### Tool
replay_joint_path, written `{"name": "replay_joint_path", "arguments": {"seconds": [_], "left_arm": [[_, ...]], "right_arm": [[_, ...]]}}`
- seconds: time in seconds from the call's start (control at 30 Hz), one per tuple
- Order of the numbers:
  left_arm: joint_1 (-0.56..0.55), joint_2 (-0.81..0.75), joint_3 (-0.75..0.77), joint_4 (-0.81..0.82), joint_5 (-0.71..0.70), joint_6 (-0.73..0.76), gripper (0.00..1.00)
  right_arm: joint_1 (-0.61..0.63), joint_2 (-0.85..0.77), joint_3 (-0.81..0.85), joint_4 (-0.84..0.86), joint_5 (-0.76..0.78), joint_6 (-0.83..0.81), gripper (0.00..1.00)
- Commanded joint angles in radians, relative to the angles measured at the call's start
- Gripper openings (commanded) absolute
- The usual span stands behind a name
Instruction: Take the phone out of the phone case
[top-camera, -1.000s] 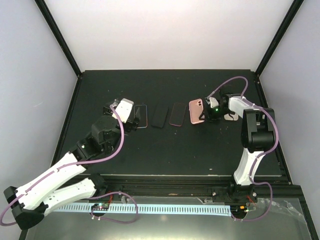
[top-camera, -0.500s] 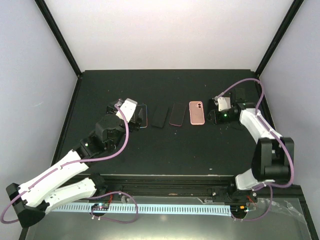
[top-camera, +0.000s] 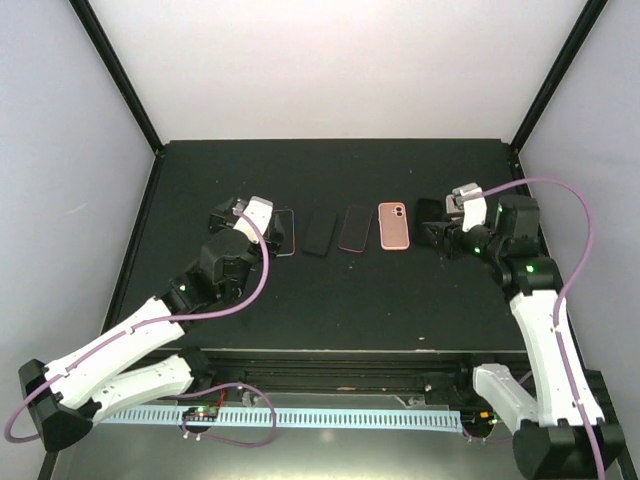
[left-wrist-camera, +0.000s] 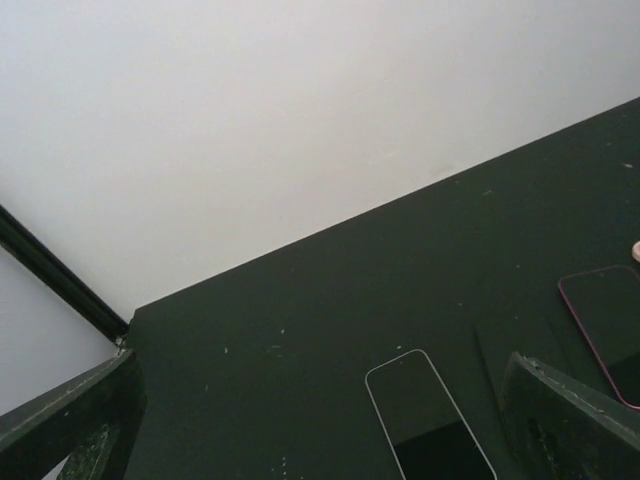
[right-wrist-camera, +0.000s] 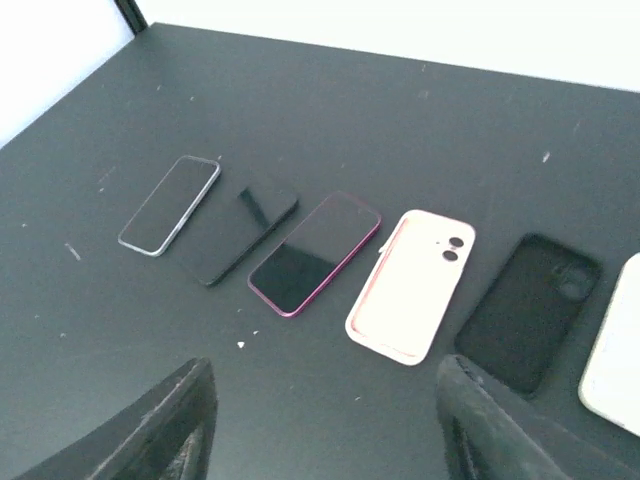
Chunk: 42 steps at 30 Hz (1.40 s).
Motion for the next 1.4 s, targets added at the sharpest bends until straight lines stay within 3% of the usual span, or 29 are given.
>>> {"name": "replay_joint_path", "arguments": {"seconds": [0.0,0.07,0.17,0.27,0.5,1.37], "left_arm": [[0.022,0.018,0.031,-0.015,-0.057,-0.072,0.99],[0.041,0.02,0.048,-0.04,-0.017,-0.108,0.99],[0.061,0.031,0.053,-0.049,0.017,-0.14,0.99],[0.068,0.037,0.041,-0.034,0.049,-0.138,0.99],[0.068,0.034,0.017,-0.005,0.081,-0.105,0.99],[0.066,0.055,0.023,-0.022,0.148,-0.081,0.99]], "right_arm": [[-0.006,-0.107,-0.036,0.062,0.074,0.04,0.7],[-0.006,-0.156,-0.074,0.119,0.14,0.11,0.87],[-0.006,-0.242,-0.19,0.252,0.135,0.156,0.94],[-0.006,-0.314,-0.292,0.399,0.213,0.236,0.95],[-0.007,-0.383,-0.241,0.355,0.456,0.276,0.98],[-0.006,-0.394,-0.247,0.348,0.416,0.281,1.0]]}}
